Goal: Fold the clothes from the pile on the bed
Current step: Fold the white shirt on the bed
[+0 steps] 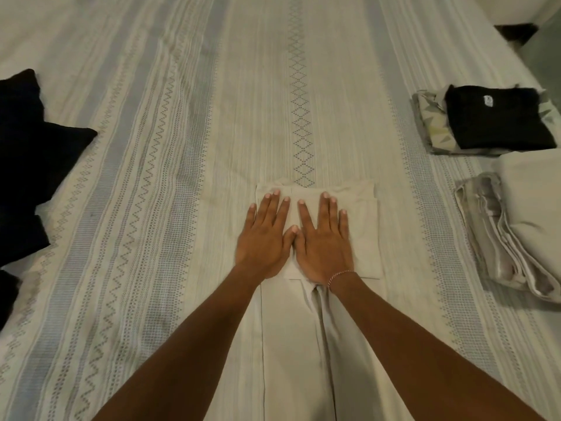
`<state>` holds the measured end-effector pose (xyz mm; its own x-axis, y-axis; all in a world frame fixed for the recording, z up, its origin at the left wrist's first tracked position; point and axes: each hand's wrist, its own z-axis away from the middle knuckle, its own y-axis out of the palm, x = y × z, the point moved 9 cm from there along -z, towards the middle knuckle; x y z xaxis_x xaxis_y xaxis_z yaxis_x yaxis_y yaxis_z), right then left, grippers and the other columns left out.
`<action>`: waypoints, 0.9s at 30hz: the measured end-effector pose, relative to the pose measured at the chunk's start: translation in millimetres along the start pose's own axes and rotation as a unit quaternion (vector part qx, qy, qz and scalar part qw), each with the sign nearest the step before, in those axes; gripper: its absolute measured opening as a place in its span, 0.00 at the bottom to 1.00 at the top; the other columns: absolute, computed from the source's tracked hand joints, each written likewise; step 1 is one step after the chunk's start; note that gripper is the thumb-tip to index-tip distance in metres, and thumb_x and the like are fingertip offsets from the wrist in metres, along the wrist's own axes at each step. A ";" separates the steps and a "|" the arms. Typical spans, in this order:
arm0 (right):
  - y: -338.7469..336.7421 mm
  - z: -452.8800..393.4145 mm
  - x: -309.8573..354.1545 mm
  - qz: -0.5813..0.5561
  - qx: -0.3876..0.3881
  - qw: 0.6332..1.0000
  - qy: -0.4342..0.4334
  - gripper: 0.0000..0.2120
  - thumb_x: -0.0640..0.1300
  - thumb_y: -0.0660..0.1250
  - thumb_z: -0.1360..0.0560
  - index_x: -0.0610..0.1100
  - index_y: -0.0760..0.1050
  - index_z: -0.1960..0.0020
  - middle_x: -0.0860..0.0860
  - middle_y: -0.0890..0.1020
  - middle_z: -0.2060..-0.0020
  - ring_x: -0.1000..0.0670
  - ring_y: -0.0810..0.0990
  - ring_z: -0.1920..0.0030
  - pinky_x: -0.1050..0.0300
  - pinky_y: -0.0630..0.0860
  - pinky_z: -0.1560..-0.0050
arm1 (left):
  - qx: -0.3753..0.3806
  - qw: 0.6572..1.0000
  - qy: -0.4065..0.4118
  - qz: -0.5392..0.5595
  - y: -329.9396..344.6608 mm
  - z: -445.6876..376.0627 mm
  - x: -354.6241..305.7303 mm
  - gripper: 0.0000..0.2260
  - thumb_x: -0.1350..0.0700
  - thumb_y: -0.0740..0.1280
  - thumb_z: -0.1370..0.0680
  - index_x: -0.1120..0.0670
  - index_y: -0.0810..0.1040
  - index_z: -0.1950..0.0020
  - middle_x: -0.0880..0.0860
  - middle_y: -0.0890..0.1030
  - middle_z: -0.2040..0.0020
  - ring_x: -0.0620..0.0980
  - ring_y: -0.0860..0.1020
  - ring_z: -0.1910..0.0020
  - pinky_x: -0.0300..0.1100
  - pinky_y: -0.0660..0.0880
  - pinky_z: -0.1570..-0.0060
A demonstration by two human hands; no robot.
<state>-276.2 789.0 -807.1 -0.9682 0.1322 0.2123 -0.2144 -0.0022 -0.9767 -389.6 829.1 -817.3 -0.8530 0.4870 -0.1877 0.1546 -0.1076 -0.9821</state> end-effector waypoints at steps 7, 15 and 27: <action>-4.8 21.1 3.8 0.014 0.047 0.999 -0.018 0.33 0.59 0.36 0.20 0.49 0.45 0.17 0.40 0.43 0.19 0.39 0.40 0.19 0.36 0.41 0.21 | 0.040 0.999 -0.004 0.004 -7.1 5.5 -2.9 0.31 0.40 0.33 0.18 0.52 0.38 0.18 0.52 0.37 0.18 0.50 0.35 0.20 0.53 0.40 0.20; -20.3 161.4 -8.2 -0.056 -0.064 0.995 0.061 0.27 0.58 0.60 0.20 0.40 0.69 0.28 0.39 0.70 0.27 0.38 0.64 0.24 0.40 0.65 0.26 | -0.060 0.991 0.118 0.009 -30.1 105.7 -65.2 0.18 0.53 0.66 0.19 0.57 0.75 0.31 0.59 0.76 0.32 0.59 0.75 0.34 0.51 0.74 0.34; -37.6 209.7 2.8 -0.085 -0.110 0.980 0.141 0.08 0.47 0.74 0.25 0.45 0.79 0.59 0.50 0.79 0.65 0.48 0.76 0.66 0.52 0.73 0.66 | 0.057 0.943 -0.201 0.260 -28.0 114.4 -88.0 0.08 0.55 0.66 0.22 0.58 0.80 0.57 0.54 0.83 0.60 0.54 0.82 0.59 0.49 0.79 0.59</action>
<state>-297.9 581.6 -763.4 -0.8400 0.3809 0.3865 -0.3072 0.2532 -0.9173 -375.9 690.1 -771.4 -0.8003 -0.0220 -0.5992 0.5688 -0.3442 -0.7470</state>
